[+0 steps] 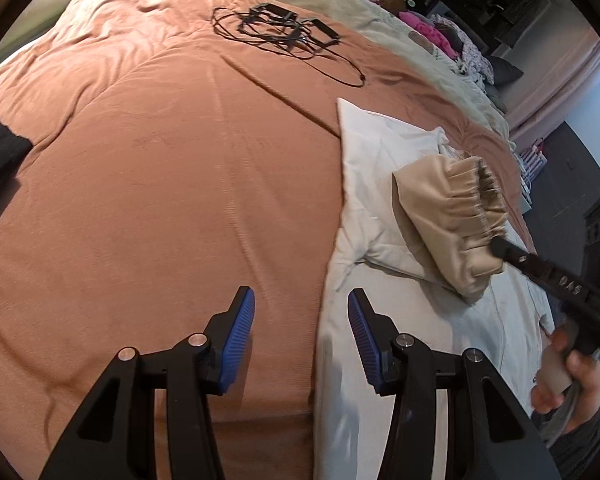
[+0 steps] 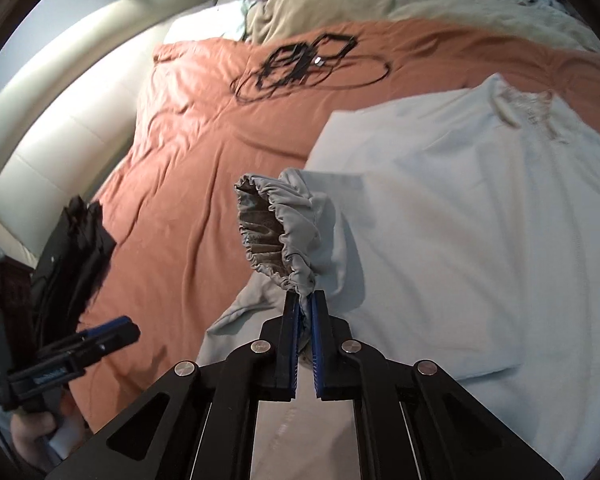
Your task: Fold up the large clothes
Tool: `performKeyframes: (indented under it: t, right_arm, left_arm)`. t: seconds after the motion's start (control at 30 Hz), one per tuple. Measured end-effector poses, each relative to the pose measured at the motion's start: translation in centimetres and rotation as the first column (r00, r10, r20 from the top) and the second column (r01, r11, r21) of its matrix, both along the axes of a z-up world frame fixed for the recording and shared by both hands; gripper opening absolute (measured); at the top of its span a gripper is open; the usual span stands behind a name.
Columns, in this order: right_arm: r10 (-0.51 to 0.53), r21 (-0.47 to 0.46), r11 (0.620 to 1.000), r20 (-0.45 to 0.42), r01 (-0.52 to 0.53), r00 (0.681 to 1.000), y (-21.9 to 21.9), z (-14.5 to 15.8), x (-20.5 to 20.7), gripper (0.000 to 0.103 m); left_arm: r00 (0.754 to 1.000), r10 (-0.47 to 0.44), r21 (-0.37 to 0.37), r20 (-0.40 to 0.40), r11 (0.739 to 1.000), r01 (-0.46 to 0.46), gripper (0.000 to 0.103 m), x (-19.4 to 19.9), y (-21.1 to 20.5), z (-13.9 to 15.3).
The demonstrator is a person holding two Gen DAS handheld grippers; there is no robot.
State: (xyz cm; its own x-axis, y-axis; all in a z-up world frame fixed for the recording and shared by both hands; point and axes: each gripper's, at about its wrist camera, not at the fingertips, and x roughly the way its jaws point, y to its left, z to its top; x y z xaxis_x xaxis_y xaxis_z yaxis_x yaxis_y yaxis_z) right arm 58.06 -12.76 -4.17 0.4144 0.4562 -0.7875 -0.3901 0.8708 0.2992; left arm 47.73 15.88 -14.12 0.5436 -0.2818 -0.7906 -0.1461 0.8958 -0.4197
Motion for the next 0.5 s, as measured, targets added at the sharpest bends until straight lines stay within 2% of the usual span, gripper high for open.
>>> performKeyframes:
  t: [0.27, 0.43, 0.5]
  right_arm:
    - [-0.169, 0.031, 0.985, 0.057, 0.167, 0.984, -9.8, 4.3, 1.9, 0.006]
    - [-0.299, 0.017, 0.954, 0.093, 0.298, 0.950, -17.1, 5.8, 1.9, 0.006]
    - [-0.381, 0.000, 0.924, 0.090, 0.382, 0.920, -20.3, 5.9, 2.0, 0.006]
  left_arm:
    - [0.999, -0.035, 0.027, -0.005, 0.999, 0.035, 0.050, 1.6, -3.0, 0.2]
    - [0.998, -0.054, 0.048, -0.013, 0.997, 0.055, 0.050, 2.6, -4.4, 0.3]
    - [0.998, -0.059, 0.059, -0.019, 0.996, 0.060, 0.050, 3.0, -4.7, 0.2]
